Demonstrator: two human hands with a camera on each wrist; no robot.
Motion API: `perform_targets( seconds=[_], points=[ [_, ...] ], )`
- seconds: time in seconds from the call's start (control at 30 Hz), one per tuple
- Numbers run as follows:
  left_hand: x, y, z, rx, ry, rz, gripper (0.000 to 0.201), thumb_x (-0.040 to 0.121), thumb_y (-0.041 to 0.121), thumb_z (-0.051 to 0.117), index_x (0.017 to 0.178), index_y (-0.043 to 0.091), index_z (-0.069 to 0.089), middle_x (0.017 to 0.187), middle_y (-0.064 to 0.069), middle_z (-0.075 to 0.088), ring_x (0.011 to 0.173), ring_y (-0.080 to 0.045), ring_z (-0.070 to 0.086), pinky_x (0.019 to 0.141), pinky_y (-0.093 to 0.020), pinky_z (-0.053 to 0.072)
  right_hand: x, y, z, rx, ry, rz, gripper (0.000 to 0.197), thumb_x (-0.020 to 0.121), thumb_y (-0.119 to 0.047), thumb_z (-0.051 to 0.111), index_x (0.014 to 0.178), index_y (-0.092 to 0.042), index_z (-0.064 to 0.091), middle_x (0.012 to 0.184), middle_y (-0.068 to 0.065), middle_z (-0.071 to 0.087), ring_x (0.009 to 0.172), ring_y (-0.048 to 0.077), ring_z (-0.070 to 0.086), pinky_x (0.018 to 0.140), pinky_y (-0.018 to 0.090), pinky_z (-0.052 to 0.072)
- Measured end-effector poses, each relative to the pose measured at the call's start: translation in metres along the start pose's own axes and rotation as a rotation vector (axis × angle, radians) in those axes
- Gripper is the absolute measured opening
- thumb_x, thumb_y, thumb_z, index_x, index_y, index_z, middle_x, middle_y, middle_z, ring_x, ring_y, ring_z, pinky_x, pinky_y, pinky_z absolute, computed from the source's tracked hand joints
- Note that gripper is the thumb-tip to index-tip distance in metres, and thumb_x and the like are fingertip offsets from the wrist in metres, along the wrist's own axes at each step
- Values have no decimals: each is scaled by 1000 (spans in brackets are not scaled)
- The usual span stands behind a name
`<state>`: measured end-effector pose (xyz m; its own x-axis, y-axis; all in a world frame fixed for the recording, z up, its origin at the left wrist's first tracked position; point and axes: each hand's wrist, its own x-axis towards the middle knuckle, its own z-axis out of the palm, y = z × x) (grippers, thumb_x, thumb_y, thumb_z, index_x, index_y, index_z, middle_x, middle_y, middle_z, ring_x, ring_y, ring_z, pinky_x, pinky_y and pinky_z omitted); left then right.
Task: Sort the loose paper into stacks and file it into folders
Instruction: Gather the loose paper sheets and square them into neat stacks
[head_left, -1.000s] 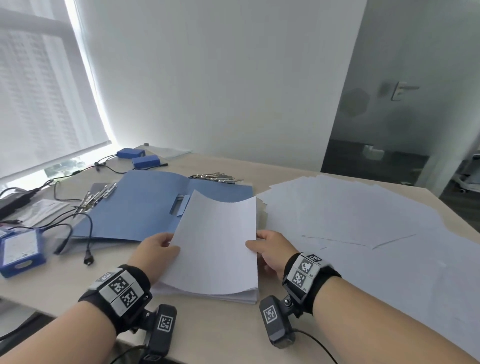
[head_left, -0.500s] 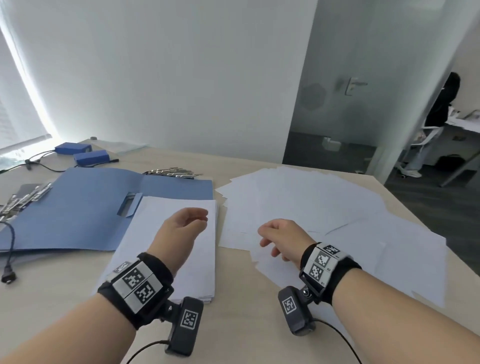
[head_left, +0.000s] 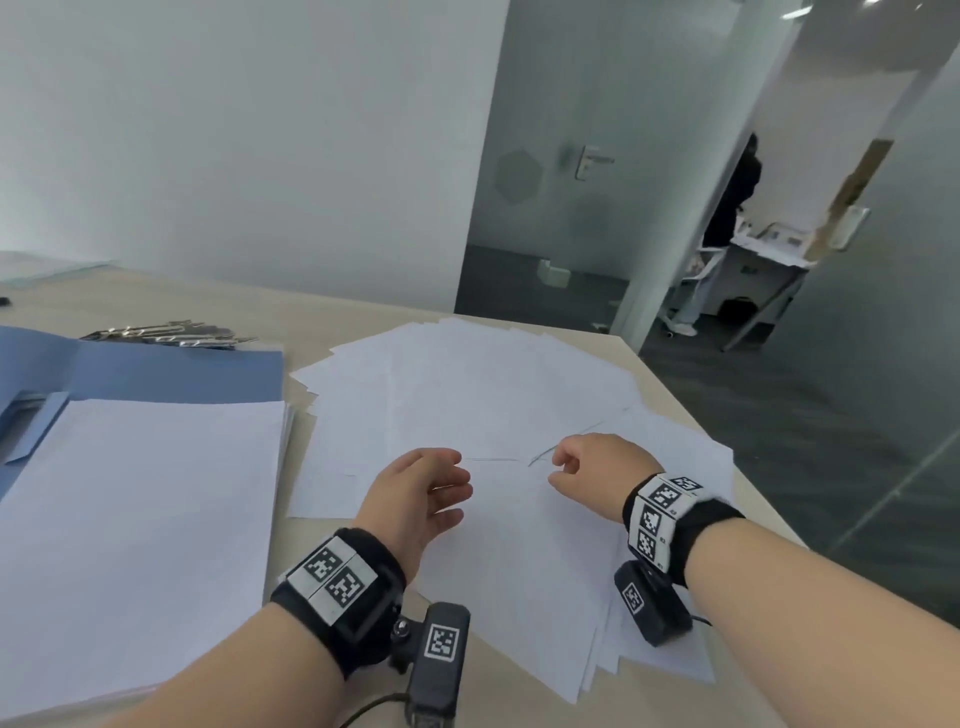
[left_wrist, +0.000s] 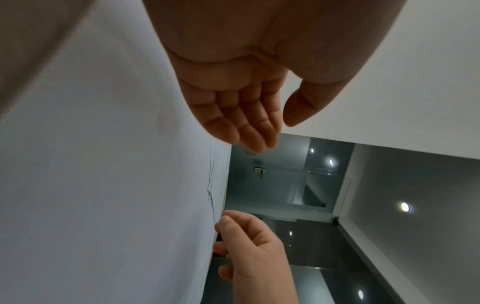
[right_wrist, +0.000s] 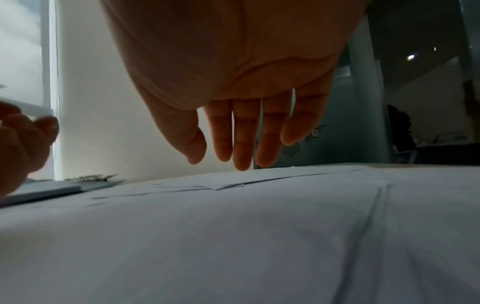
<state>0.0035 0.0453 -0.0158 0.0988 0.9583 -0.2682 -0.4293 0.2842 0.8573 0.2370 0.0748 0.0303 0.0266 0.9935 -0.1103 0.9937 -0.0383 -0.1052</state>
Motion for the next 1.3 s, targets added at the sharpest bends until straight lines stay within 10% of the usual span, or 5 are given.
perform_targets(
  seconds=[0.57,1.1,1.3],
  points=[
    [17,-17,-6,209,-220,104,22,77,23,58,88,8,69,77,-8,70,69,-18,64,65,-28,49,88,-29,2,-429,-75,-215,77,83,-77,46,149,-38,34,150,-8,42,128,25,51,100,41,44],
    [19,-20,-7,234,-240,126,20,99,4,51,89,7,68,76,-8,70,69,-18,63,67,-29,48,111,-26,14,-677,-123,-426,72,98,-62,29,159,-31,9,123,12,60,112,32,58,90,41,48],
    [19,-19,-5,188,-248,134,21,79,23,57,88,8,69,76,-8,70,69,-18,64,66,-29,48,114,-31,14,-601,-115,-419,68,98,-46,33,158,-38,1,94,9,59,85,31,59,72,36,48]
  ],
)
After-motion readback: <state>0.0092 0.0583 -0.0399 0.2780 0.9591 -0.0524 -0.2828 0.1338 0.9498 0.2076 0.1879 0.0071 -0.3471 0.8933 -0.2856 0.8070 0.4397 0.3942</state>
